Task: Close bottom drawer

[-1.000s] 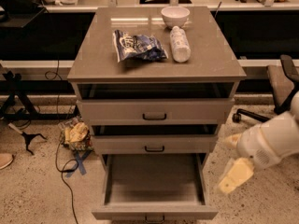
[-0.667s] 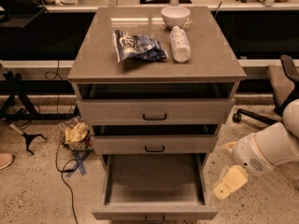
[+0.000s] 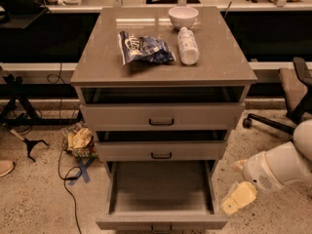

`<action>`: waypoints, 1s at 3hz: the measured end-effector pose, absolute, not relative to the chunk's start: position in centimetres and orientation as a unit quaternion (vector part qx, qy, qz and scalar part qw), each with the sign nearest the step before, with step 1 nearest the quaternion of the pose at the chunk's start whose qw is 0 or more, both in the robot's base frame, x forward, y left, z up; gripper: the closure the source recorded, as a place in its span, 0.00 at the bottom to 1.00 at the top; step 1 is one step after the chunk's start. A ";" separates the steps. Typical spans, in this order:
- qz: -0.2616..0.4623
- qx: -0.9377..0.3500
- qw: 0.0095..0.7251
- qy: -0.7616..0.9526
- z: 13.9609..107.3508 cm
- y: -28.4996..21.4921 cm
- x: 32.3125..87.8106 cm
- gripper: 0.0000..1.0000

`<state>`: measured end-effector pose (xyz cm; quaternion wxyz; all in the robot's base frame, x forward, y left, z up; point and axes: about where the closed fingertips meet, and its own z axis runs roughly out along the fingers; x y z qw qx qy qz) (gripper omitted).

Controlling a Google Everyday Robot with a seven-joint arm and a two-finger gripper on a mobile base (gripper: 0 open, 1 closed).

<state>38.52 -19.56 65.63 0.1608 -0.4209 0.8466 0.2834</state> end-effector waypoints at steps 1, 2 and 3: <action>0.327 -0.338 0.157 0.869 57.0 -21.6 36.8 0.00; 0.364 -0.267 0.152 0.879 49.0 -23.0 35.3 0.00; 0.390 -0.220 0.145 0.882 41.5 -23.6 34.6 0.00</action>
Offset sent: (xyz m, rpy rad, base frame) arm -0.0540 -0.0497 -0.2908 0.2826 0.3220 -0.4131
